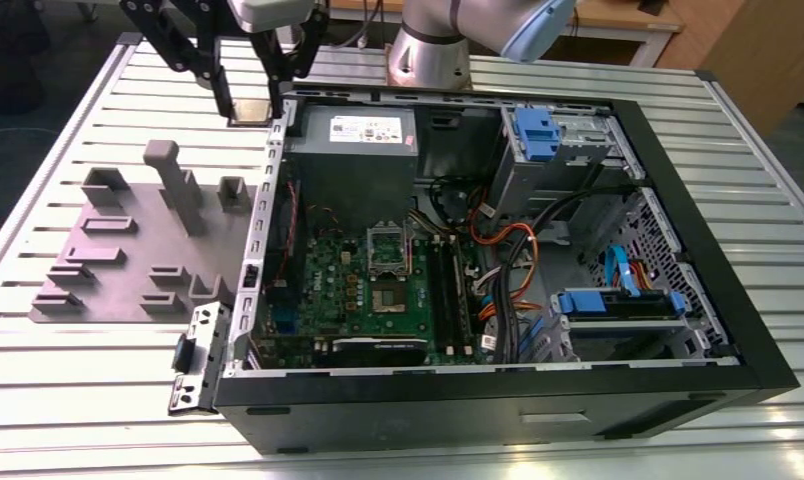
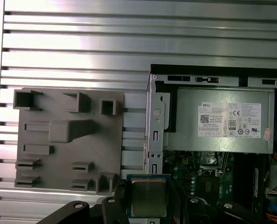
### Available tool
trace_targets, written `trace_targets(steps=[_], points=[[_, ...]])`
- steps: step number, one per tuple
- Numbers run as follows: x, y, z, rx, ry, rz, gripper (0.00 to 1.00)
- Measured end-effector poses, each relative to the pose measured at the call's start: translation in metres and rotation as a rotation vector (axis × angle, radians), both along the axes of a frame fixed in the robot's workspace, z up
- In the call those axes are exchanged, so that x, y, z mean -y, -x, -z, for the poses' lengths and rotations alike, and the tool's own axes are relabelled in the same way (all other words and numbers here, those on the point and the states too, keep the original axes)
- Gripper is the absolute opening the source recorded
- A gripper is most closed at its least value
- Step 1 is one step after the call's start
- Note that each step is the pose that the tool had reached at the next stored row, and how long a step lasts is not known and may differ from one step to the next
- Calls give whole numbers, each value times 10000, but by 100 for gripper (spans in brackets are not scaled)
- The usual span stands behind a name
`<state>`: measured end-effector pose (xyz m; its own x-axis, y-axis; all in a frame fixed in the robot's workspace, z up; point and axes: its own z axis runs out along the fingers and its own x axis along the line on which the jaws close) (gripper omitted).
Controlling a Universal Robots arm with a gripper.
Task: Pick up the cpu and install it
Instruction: 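Pick up the cpu and move it towards the insertion slot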
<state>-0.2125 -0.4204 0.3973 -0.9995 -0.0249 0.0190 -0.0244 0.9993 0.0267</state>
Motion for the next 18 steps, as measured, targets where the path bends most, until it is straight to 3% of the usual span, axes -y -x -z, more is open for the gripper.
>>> trace_targets(steps=[11, 18], points=[[2, -35, 0, 0, 0, 0, 47], [50, -51, 0, 1, 0, 0, 47]])
